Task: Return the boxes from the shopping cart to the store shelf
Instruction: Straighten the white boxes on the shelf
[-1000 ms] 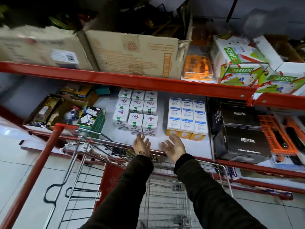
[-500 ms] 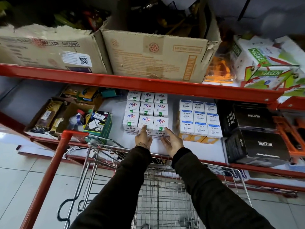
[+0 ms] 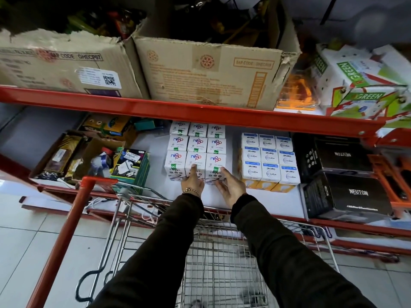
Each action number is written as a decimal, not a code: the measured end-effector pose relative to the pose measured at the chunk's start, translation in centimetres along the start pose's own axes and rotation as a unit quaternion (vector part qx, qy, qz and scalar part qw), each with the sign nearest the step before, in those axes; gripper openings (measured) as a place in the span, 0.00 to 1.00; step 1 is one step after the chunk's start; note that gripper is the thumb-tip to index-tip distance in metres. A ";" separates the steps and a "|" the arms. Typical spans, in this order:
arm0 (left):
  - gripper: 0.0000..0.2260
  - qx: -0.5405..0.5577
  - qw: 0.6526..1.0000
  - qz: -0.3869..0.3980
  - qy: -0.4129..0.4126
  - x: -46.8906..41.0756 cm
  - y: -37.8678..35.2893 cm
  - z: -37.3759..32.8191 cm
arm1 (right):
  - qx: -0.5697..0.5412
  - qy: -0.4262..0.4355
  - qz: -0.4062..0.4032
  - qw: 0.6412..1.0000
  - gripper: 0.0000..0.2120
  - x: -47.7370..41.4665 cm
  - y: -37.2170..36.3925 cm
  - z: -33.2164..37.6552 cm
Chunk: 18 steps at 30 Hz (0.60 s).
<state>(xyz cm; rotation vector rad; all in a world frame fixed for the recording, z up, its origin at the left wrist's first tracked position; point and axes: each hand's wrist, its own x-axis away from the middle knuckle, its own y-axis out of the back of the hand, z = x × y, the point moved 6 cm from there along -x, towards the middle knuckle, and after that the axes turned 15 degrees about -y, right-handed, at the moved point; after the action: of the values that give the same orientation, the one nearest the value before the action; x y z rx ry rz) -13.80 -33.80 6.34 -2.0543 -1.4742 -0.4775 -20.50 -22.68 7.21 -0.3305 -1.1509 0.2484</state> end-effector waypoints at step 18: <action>0.18 0.004 1.000 0.029 0.009 7.0 -1.0 5.0 | -0.102 -0.037 0.001 0.994 0.19 2.1 10.4 -1.2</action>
<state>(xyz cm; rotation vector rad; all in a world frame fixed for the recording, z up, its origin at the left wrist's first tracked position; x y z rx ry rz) -12.59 -25.27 6.75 -2.0753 -1.3996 -0.4642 -18.87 -12.44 4.60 -0.5070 -1.2516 0.1456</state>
